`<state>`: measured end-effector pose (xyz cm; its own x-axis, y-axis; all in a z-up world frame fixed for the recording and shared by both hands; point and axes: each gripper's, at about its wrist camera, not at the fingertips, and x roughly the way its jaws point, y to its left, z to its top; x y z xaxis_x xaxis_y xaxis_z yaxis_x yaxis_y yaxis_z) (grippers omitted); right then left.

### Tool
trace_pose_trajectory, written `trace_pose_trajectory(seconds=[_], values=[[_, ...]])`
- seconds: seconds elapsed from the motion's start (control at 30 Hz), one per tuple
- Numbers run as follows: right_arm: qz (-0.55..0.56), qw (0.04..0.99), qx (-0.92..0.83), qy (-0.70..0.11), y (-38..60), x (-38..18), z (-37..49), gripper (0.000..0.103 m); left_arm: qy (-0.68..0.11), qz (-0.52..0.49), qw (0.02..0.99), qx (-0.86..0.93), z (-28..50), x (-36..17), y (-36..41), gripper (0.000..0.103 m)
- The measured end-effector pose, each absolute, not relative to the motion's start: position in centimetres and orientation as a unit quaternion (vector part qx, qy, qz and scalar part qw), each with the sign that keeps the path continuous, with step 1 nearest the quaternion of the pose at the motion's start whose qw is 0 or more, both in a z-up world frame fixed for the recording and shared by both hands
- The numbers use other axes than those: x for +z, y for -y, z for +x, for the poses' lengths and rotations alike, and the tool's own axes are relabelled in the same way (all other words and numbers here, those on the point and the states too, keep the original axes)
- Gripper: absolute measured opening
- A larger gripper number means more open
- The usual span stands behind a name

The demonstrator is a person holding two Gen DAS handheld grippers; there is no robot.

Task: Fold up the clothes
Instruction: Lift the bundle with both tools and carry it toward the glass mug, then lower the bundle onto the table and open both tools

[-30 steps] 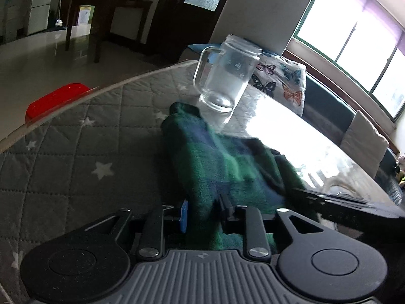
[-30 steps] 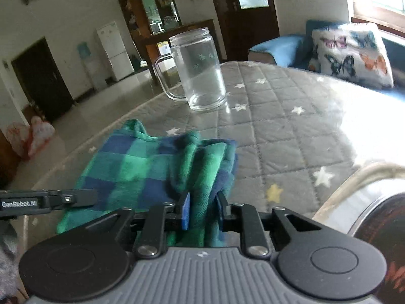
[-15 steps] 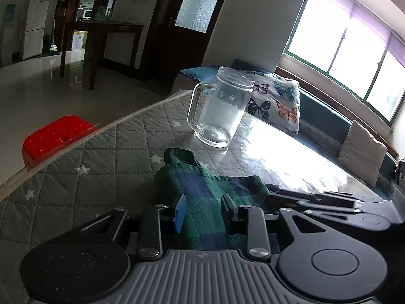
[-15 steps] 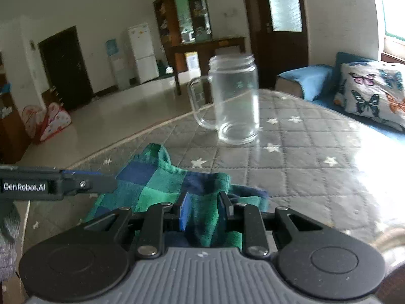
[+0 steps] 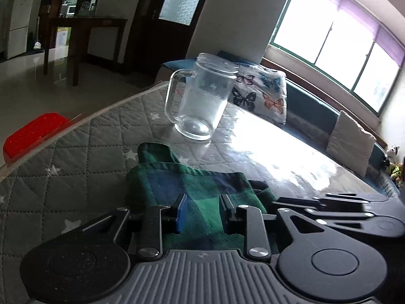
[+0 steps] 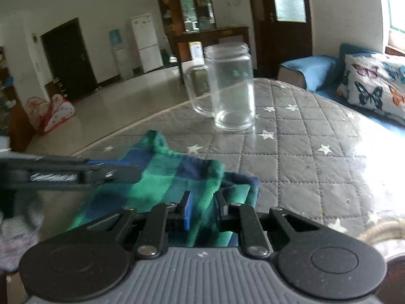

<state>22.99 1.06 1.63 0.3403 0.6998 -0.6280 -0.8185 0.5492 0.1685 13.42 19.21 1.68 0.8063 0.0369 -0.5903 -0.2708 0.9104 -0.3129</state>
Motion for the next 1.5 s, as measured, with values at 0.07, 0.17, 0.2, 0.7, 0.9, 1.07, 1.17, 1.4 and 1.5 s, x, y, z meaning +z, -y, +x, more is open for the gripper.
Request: trace_pose_trajectory(seconds=[0.07,0.17,0.2,0.7,0.9,1.07,1.17,1.4,1.5], values=[[-0.103,0.807,0.478,-0.329,-0.3,2.2,21.5,0.016,-0.302,-0.192,0.931,0.076,12.9,1.8,-18.7,0.029],[-0.128,0.796,0.493,-0.328,0.6,2.5,19.1,0.016,-0.303,-0.187,0.932,0.065,11.8,2.1,-17.8,0.029],[-0.136,0.794,0.495,-0.325,0.8,2.5,18.4,0.016,-0.303,-0.184,0.933,0.061,11.2,2.1,-17.4,0.029],[-0.141,0.803,0.473,-0.335,4.4,-0.3,15.4,0.016,-0.314,-0.147,0.938,0.025,2.5,0.7,-13.0,0.029],[-0.148,0.804,0.473,-0.328,4.2,-0.7,15.3,0.017,-0.325,-0.092,0.94,0.038,0.6,-0.3,-11.8,0.027],[-0.149,0.807,0.469,-0.328,4.2,-0.1,15.3,0.017,-0.315,-0.103,0.943,0.041,-0.3,0.8,-12.4,0.027],[-0.148,0.812,0.467,-0.318,4.2,0.6,15.1,0.017,-0.297,-0.111,0.948,0.039,-0.1,2.0,-12.8,0.027],[-0.136,0.817,0.476,-0.297,2.4,1.2,15.5,0.017,-0.292,-0.118,0.948,0.044,3.3,2.4,-14.0,0.027],[-0.143,0.816,0.464,-0.313,1.6,0.0,16.4,0.017,-0.305,-0.121,0.943,0.046,4.6,1.8,-14.4,0.027]])
